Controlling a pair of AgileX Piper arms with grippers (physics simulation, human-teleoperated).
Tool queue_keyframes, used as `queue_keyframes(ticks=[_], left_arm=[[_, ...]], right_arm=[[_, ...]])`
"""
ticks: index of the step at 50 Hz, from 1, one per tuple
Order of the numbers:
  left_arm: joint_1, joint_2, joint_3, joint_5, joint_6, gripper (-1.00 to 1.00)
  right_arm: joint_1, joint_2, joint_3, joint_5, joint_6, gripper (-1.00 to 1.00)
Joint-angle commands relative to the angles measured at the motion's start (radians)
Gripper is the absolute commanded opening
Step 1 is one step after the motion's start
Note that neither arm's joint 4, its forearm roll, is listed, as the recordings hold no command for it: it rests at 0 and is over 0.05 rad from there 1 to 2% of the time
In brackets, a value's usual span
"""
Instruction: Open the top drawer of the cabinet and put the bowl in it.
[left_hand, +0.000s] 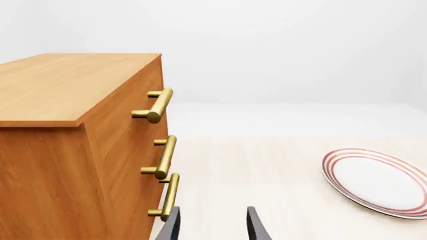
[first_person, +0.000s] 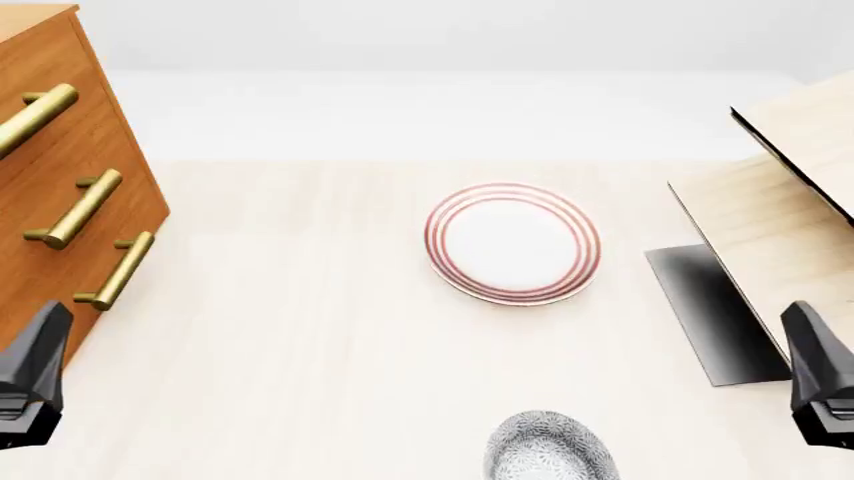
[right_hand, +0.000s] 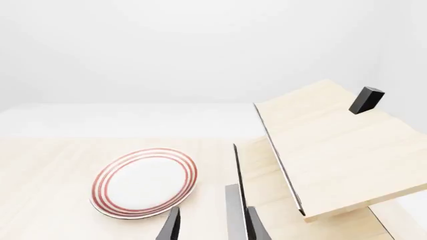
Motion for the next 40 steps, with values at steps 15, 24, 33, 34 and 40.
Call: queue_keyframes(ticks=[15,24,33,34,40], left_arm=[[-0.004,0.0,-0.004,-0.003,0.004,1.0],[-0.012,0.005,-0.015,0.015,0.083,1.0],[-0.045,0.056,-0.021,0.0,0.216,1.0],[-0.05,0.049,-0.034,0.02,0.25,1.0],[-0.069,0.124,-0.058,-0.017,0.384,1.0]], right_arm=[[0.0,0.006,-0.003,-0.002,0.0,1.0],[0.0,0.006,-0.003,-0.002,0.0,1.0],[0.0,0.005,-0.003,-0.002,0.0,1.0],[0.0,0.006,-0.003,-0.002,0.0,1.0],[0.0,0.006,-0.003,-0.002,-0.001,1.0]])
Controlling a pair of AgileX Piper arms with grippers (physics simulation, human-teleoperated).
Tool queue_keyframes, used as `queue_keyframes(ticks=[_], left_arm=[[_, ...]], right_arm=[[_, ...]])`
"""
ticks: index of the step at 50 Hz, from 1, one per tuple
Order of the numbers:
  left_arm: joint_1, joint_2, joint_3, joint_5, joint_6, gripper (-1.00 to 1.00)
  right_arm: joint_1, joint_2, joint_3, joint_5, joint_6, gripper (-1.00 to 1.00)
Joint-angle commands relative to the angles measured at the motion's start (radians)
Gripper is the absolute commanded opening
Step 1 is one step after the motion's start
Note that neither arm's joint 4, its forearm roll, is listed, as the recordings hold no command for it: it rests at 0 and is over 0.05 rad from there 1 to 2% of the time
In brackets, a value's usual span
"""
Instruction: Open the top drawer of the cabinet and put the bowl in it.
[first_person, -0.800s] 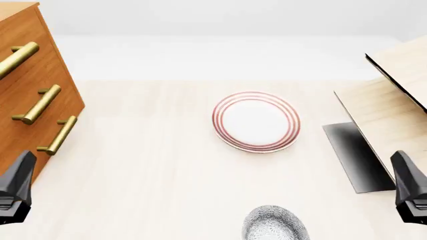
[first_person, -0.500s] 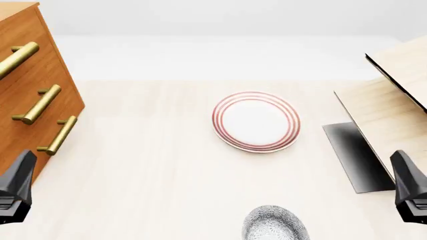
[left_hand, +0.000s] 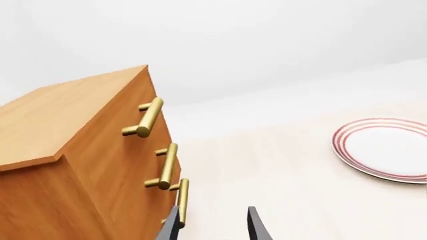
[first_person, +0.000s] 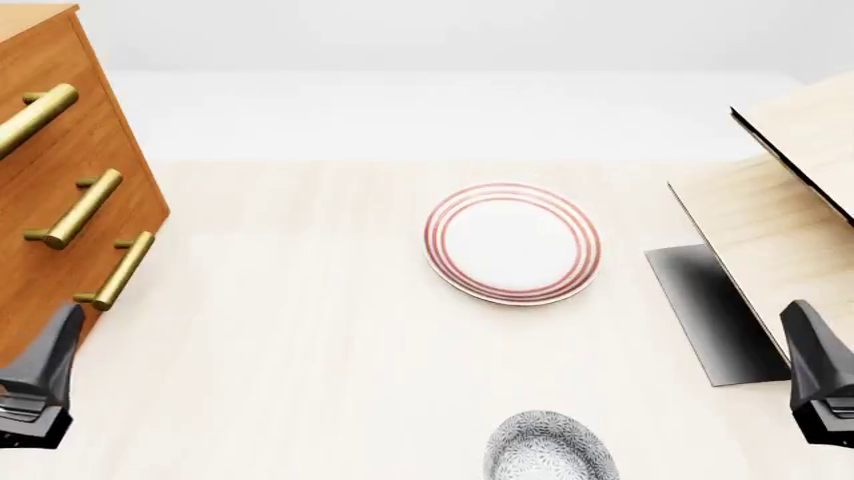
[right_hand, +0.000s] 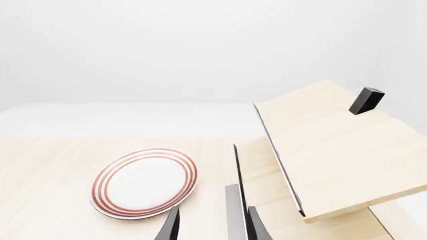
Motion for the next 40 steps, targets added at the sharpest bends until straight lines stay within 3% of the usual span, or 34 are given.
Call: queue_keyframes(ticks=[1,8,14,17,20,22,31,35,40], left_arm=[[-0.038,0.085,-0.039,-0.023,0.19,1.0],[-0.019,0.131,-0.068,-0.04,0.296,1.0],[-0.021,0.215,-0.057,-0.126,0.432,1.0],[-0.016,0.204,-0.072,-0.112,0.45,1.0],[0.005,0.241,-0.047,-0.175,0.527,1.0],[0.003,0.26,-0.071,-0.174,0.511,1.0],[0.022,0.345,-0.06,-0.286,0.654,1.0],[0.027,0.366,-0.088,-0.285,0.655,1.0],[0.035,0.471,-0.077,-0.404,0.741,1.0]], right_arm=[[0.0,-0.002,0.001,0.001,0.0,1.0],[0.0,-0.002,0.001,0.001,0.0,1.0],[0.0,-0.002,0.001,0.001,0.0,1.0],[0.0,-0.001,0.001,0.001,0.0,1.0],[0.0,-0.002,0.001,0.001,0.0,1.0],[0.0,-0.001,0.001,0.001,0.0,1.0],[0.0,-0.002,0.001,0.001,-0.001,1.0],[0.0,-0.002,0.001,0.001,0.0,1.0],[0.0,-0.002,0.001,0.001,0.001,1.0]])
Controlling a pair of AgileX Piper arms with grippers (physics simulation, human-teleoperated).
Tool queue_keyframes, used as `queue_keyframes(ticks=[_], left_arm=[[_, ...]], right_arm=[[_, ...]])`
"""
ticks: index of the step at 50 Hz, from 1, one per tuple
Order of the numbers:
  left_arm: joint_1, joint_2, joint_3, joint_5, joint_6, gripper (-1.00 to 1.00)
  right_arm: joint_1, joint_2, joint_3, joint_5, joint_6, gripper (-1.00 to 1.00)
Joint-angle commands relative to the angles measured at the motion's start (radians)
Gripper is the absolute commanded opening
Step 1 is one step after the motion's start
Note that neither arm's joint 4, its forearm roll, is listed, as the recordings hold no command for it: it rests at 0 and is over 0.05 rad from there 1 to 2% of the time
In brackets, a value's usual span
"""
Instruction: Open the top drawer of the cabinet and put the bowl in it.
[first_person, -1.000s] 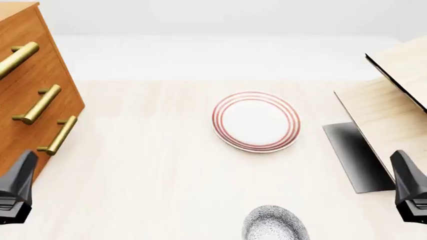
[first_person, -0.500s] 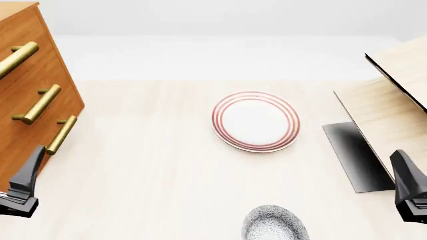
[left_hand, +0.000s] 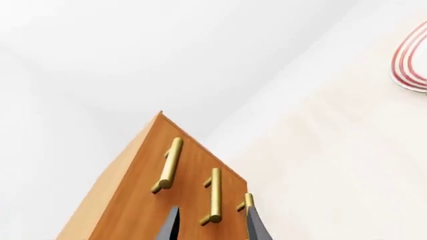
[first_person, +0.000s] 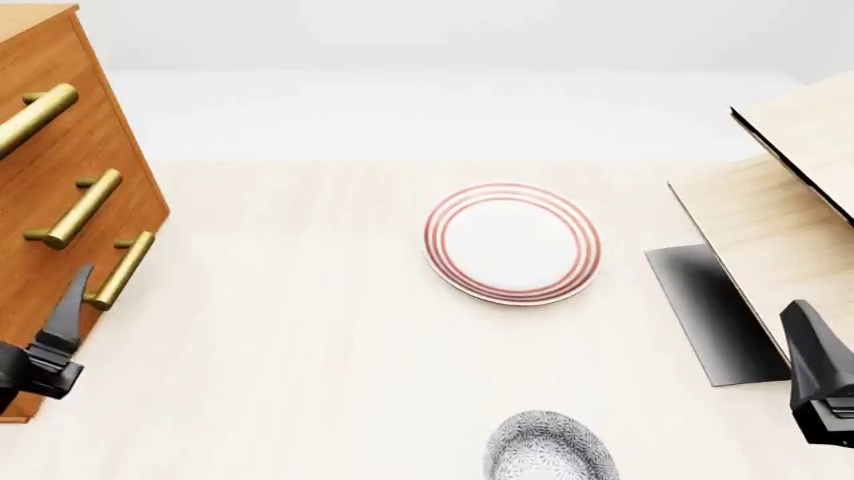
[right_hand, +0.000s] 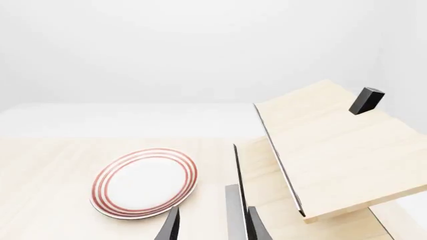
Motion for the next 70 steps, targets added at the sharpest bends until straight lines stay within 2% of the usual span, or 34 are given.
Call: queue_keyframes(ticks=[1,6,10,14,18,21,23,26,28,31,43,55,60,70], left_arm=[[0.021,0.149,0.002,-0.161,0.147,1.0],[0.034,0.225,-0.004,-0.247,0.208,1.0],[0.03,0.261,-0.037,-0.263,0.226,1.0],[0.024,0.359,-0.024,-0.379,0.305,1.0],[0.015,0.413,-0.039,-0.423,0.33,1.0],[0.025,0.478,-0.042,-0.488,0.374,1.0],[0.022,0.484,-0.06,-0.476,0.371,1.0],[0.025,0.557,-0.049,-0.56,0.431,1.0],[0.022,0.563,-0.06,-0.557,0.432,1.0],[0.027,0.602,-0.059,-0.6,0.469,1.0],[0.045,0.677,-0.091,-0.64,0.522,1.0],[0.068,0.721,-0.121,-0.635,0.558,1.0],[0.072,0.705,-0.134,-0.606,0.546,1.0],[0.097,0.709,-0.147,-0.596,0.569,1.0]], right_arm=[[0.0,-0.002,0.001,0.001,0.0,1.0],[0.0,-0.002,0.001,0.001,0.0,1.0],[0.0,-0.002,0.001,0.001,0.001,1.0],[0.0,-0.002,0.001,0.001,0.0,1.0],[0.0,-0.002,0.001,0.001,0.0,1.0],[0.0,-0.002,0.001,0.001,0.0,1.0],[0.0,-0.002,0.001,0.001,0.0,1.0],[0.0,-0.002,0.001,0.001,0.0,1.0],[0.0,-0.002,0.001,0.001,0.0,1.0],[0.0,-0.002,0.001,0.001,0.0,1.0],[0.0,-0.002,0.001,0.001,0.0,1.0],[0.0,-0.002,0.001,0.001,0.0,1.0],[0.0,-0.002,0.001,0.001,0.0,1.0],[0.0,-0.002,0.001,0.001,0.0,1.0]])
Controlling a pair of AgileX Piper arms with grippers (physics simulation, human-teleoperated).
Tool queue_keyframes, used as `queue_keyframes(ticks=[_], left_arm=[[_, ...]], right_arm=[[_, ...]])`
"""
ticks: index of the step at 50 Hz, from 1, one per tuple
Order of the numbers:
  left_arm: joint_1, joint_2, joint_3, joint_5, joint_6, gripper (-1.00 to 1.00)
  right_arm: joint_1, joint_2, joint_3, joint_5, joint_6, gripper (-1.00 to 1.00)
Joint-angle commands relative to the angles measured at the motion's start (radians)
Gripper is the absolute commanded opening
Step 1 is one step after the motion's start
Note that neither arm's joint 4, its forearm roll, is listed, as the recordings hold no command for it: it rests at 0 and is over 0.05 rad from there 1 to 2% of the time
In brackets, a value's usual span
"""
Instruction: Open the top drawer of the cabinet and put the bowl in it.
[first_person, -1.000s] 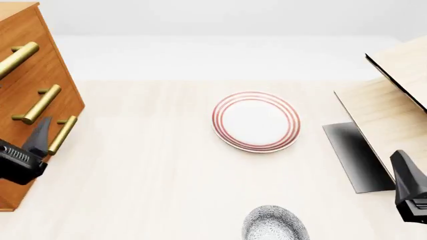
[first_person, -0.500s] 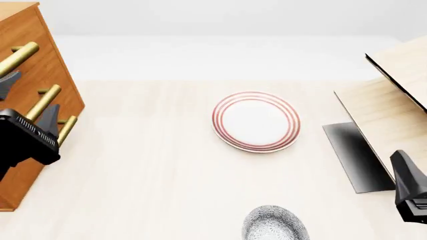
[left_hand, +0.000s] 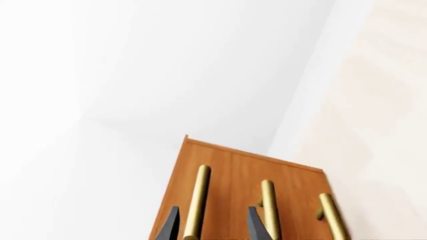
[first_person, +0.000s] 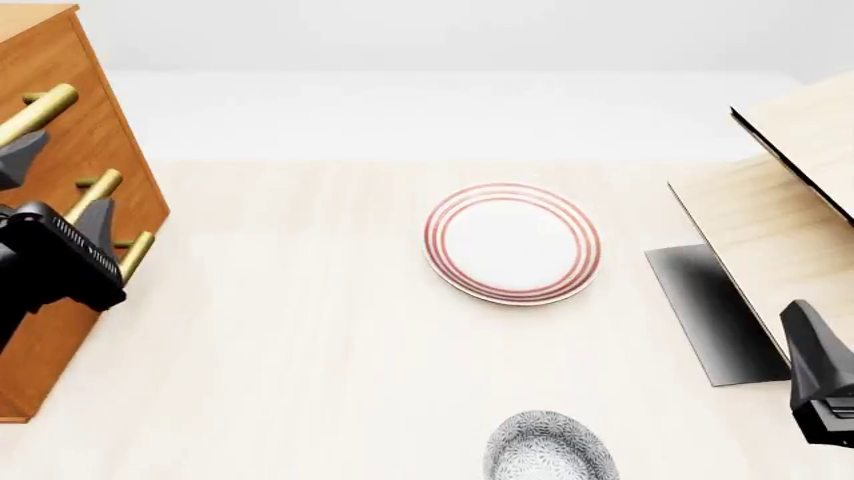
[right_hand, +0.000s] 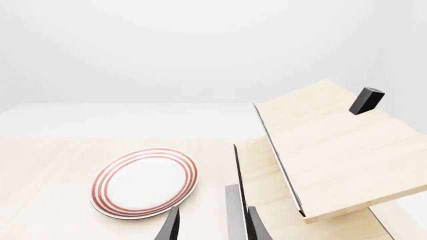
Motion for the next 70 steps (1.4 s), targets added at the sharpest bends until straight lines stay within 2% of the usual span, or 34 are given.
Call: queue_keyframes(ticks=[1,11,20,37,51,70], left_arm=[[0.028,0.004,-0.016,0.015,0.022,1.0],[0.062,0.011,0.006,-0.008,0.042,1.0],[0.089,-0.018,-0.022,0.033,0.039,1.0],[0.117,0.062,-0.049,-0.029,0.06,1.0],[0.139,0.081,-0.113,0.006,0.052,1.0],[0.159,0.185,-0.157,-0.044,0.052,1.0]], right_arm=[[0.0,-0.002,0.001,0.001,0.0,1.0],[0.0,-0.002,0.001,0.001,0.0,1.0],[0.0,-0.002,0.001,0.001,0.0,1.0],[0.0,-0.002,0.001,0.001,0.0,1.0],[0.0,-0.002,0.001,0.001,0.0,1.0],[0.0,-0.002,0.001,0.001,-0.001,1.0]])
